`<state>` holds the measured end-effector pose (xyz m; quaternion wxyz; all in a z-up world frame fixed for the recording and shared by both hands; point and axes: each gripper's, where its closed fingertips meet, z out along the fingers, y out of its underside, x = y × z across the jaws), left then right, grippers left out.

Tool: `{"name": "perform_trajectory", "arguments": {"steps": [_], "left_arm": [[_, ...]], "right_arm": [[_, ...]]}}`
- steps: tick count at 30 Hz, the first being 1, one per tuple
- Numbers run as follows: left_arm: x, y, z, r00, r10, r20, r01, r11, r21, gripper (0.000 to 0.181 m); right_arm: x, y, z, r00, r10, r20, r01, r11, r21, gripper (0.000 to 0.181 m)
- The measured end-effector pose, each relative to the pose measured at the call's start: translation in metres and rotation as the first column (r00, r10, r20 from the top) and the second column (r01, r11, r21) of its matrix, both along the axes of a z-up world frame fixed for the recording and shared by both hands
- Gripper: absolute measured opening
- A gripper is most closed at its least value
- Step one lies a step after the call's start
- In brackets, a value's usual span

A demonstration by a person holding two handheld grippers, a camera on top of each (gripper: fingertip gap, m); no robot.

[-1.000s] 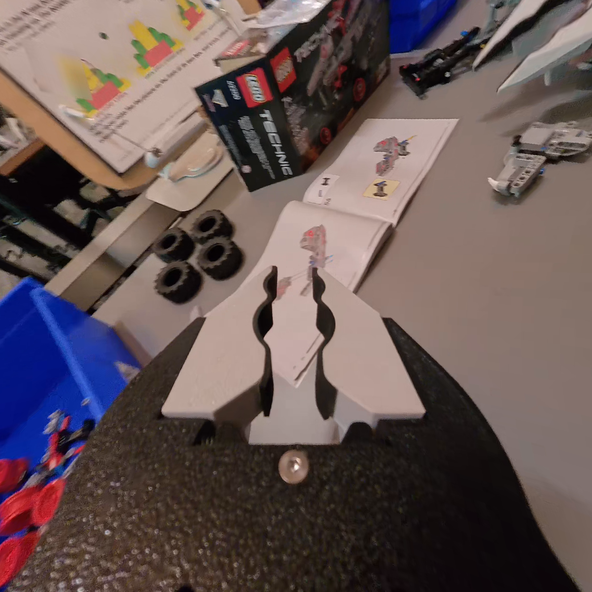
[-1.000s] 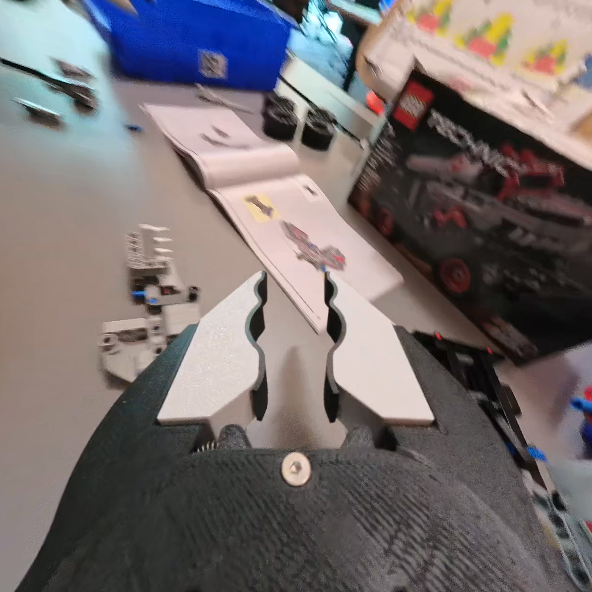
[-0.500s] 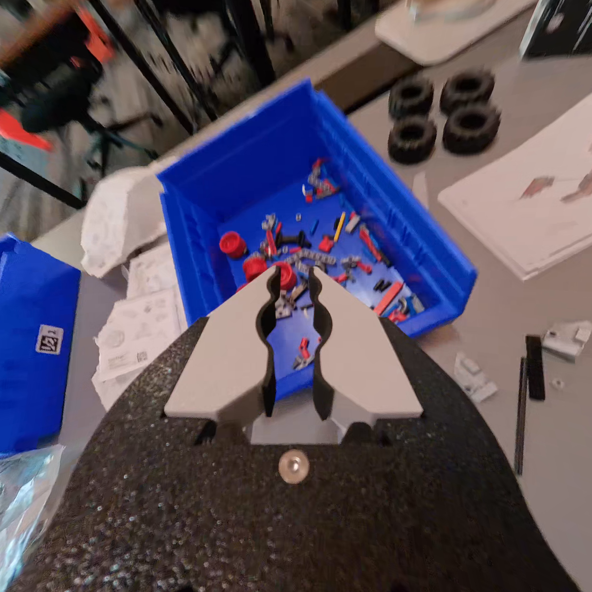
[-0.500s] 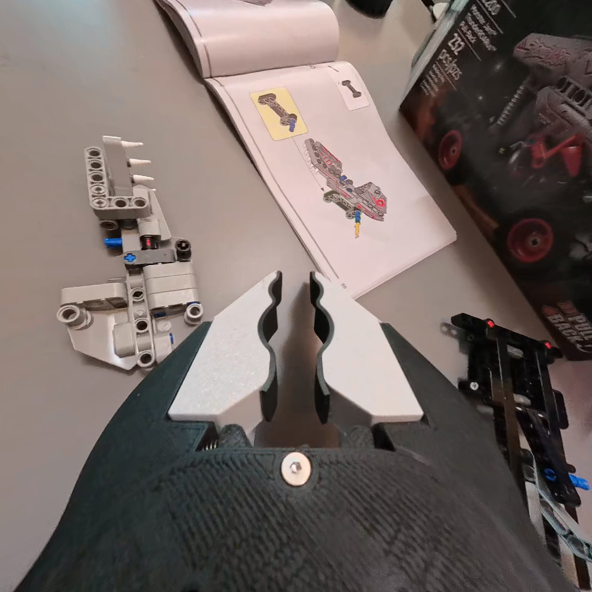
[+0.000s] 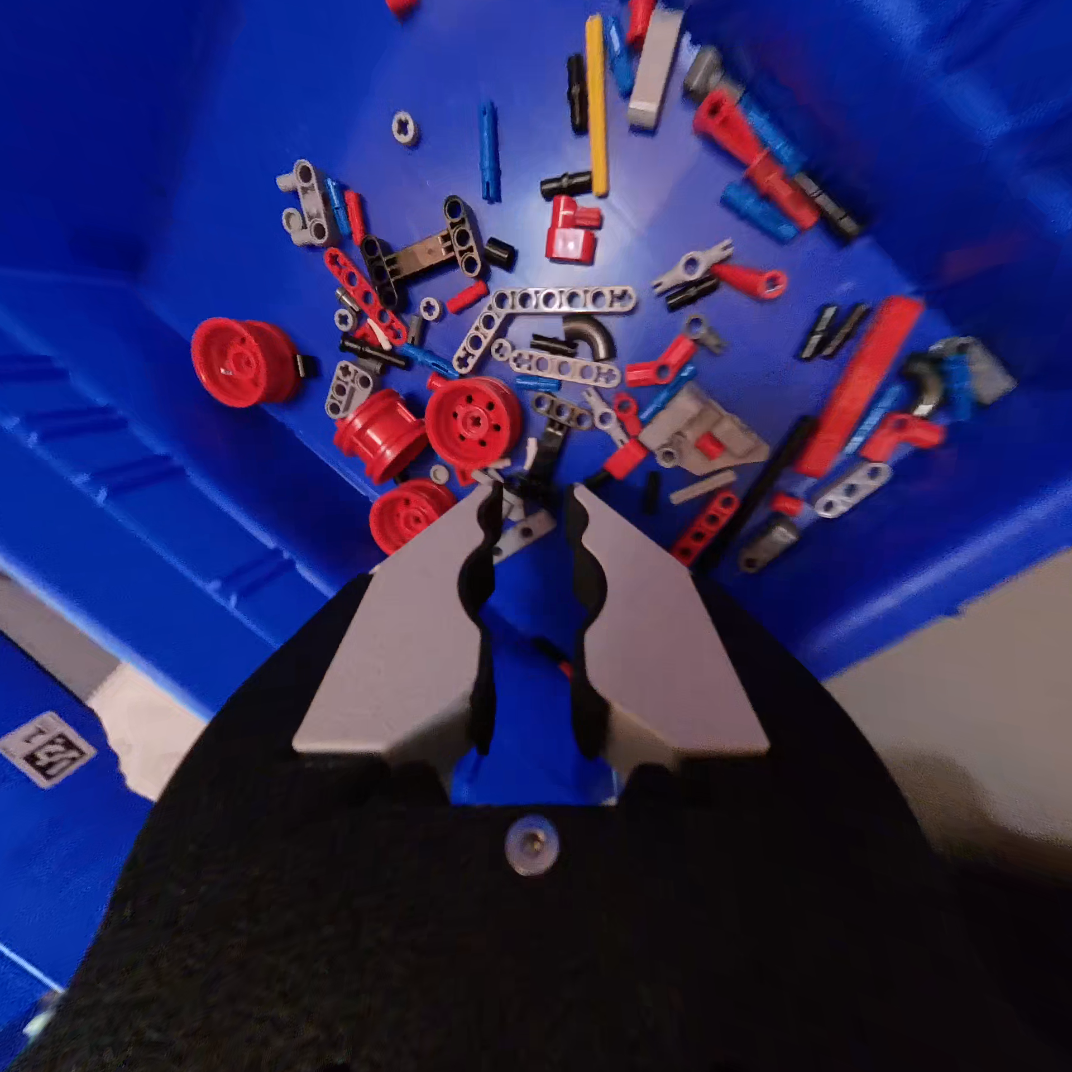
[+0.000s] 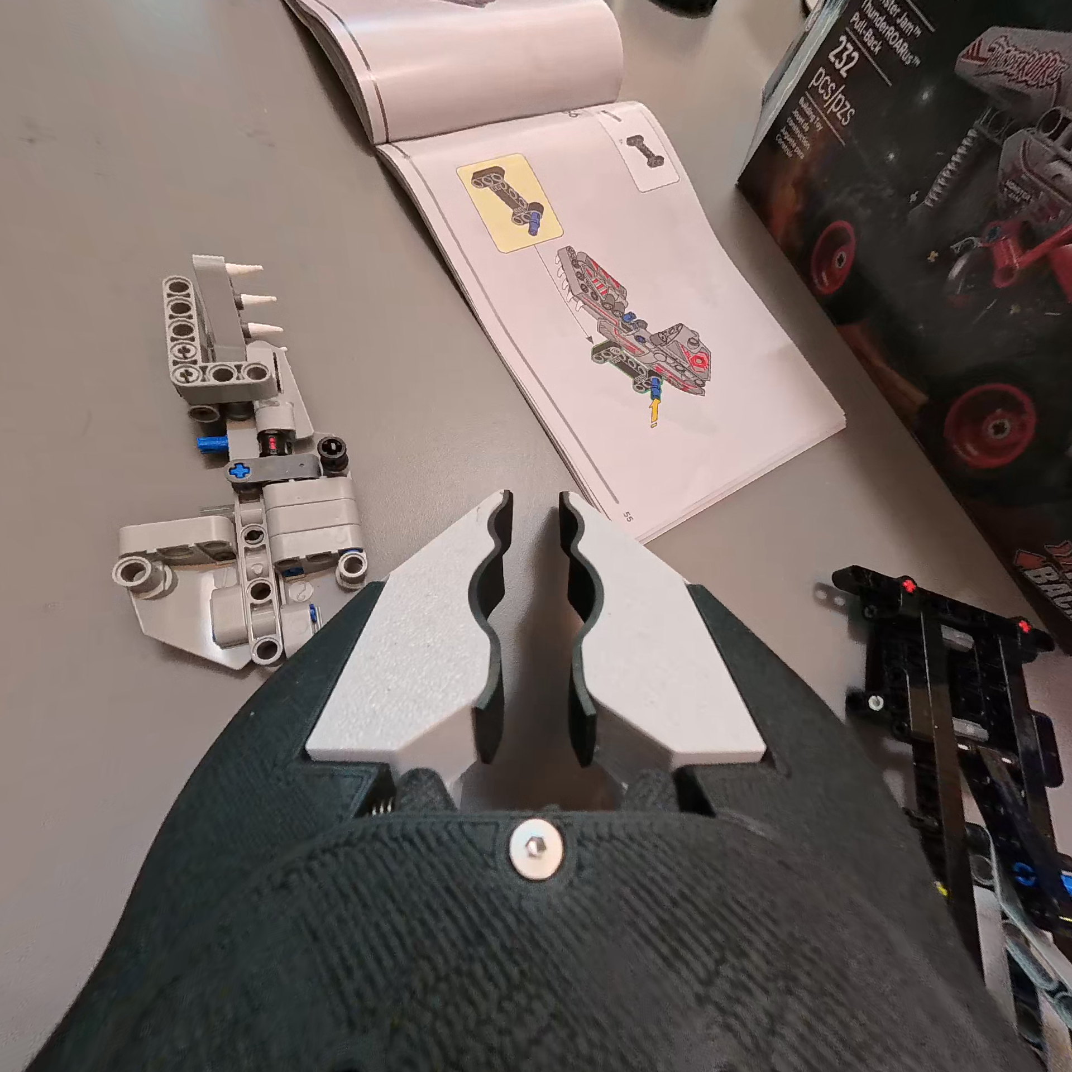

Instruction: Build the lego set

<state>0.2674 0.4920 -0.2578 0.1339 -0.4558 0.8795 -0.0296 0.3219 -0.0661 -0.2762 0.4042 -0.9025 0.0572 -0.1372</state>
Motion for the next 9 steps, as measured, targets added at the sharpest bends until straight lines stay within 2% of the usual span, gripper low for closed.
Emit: {"name": "perform_trajectory", "arguments": {"steps": [1, 5, 9], "left_arm": [[0.003, 0.003, -0.007, 1.0, -0.024, -0.012, 0.024, 0.999, 0.022, 0.02], [0.008, 0.01, -0.021, 0.996, -0.064, -0.059, 0.068, 0.995, 0.075, 0.022], [0.009, -0.004, -0.022, 0.99, -0.131, -0.057, 0.133, 0.991, 0.023, 0.022]], "right_arm": [[0.0, 0.0, 0.0, 1.0, 0.002, 0.0, -0.002, 1.0, 0.0, 0.014], [-0.001, 0.0, 0.0, 1.0, 0.007, -0.021, -0.007, 1.0, 0.002, 0.012], [-0.001, 0.0, -0.001, 0.999, 0.008, -0.052, -0.007, 1.0, 0.007, 0.012]]}}
